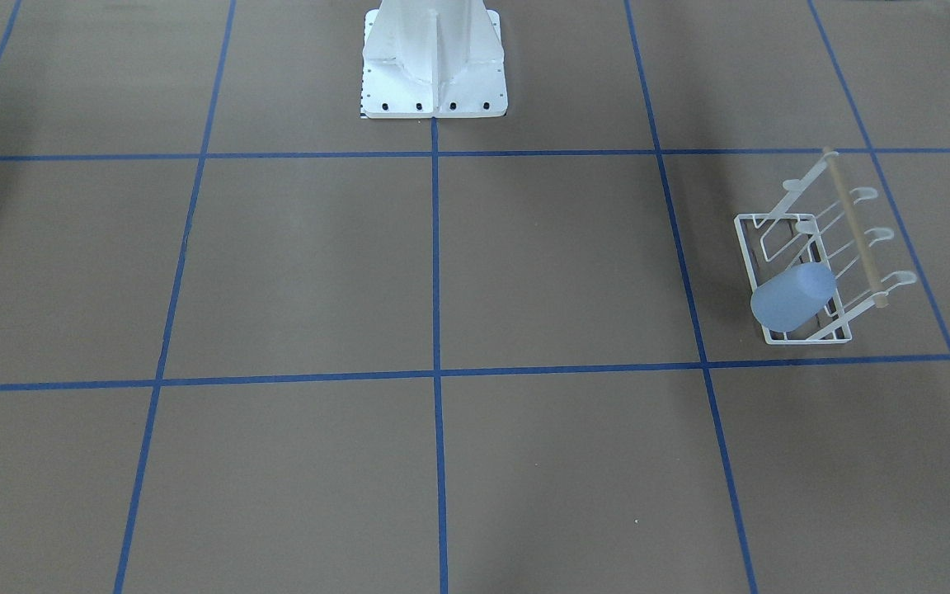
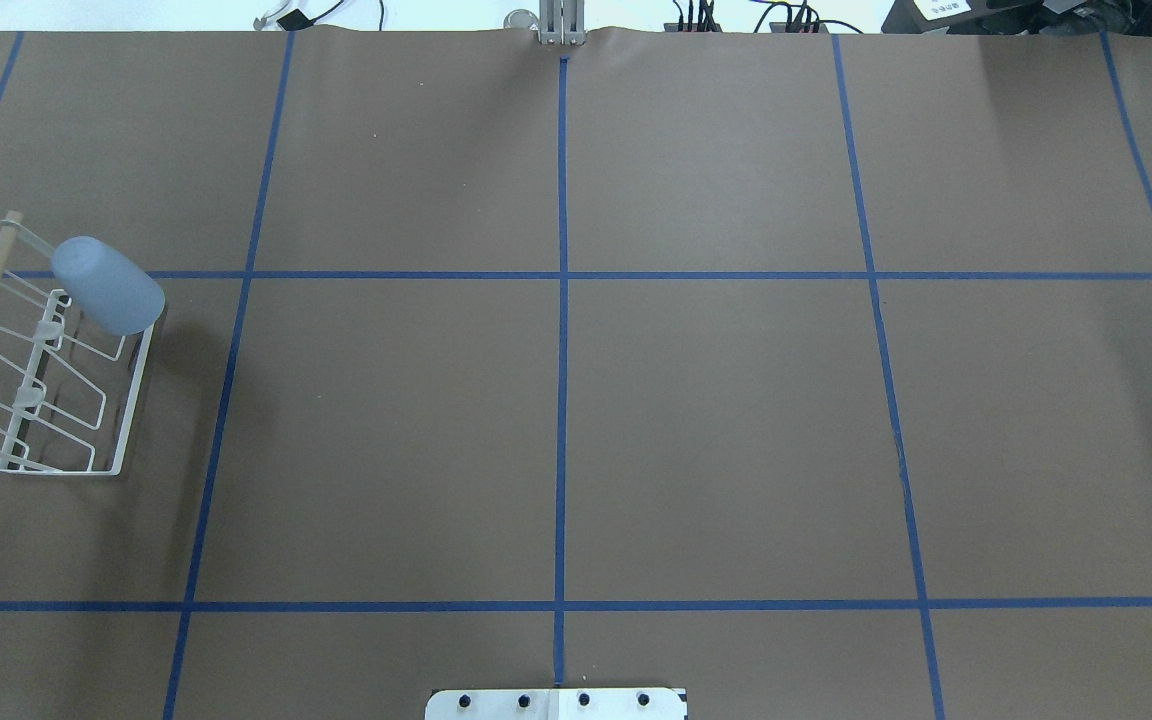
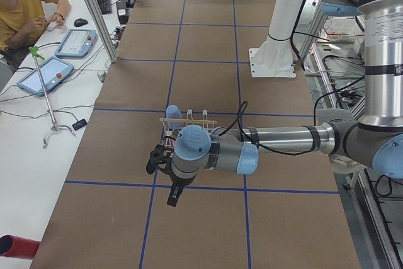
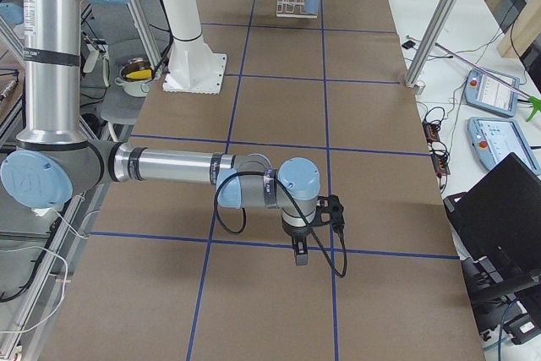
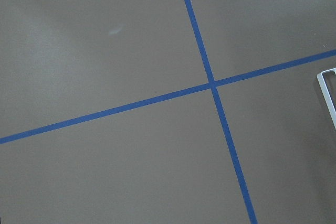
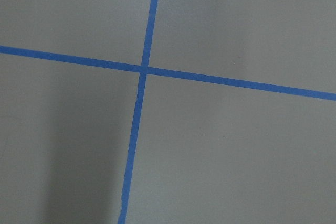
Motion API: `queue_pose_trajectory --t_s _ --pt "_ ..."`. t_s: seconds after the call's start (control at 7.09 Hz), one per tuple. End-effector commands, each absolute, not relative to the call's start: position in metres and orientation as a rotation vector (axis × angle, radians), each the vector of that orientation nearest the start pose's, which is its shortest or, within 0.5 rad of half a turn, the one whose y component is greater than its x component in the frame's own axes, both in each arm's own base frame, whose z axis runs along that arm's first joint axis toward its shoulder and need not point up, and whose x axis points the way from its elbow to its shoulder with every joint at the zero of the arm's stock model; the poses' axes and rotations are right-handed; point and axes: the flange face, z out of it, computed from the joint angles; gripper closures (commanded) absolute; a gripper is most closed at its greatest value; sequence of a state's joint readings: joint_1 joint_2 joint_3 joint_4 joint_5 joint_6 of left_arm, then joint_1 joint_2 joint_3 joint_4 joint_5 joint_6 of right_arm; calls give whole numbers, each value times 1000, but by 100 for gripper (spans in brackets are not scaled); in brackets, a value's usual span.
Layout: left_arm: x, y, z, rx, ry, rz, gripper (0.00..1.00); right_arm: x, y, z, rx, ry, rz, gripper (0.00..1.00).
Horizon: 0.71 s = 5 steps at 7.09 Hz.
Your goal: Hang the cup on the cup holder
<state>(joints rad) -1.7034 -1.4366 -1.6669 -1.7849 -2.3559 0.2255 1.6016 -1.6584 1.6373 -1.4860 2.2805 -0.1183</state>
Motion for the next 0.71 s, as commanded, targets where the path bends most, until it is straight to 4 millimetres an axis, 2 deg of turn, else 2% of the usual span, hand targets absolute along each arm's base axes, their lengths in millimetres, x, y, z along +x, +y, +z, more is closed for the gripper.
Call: queue_pose_trajectory --t_s 0.0,0.56 --pt "-121 -432 652 306 741 159 2 82 -455 665 111 -702 -111 0" --pt "-121 -426 657 299 740 161 2 81 -453 667 107 -708 -108 0"
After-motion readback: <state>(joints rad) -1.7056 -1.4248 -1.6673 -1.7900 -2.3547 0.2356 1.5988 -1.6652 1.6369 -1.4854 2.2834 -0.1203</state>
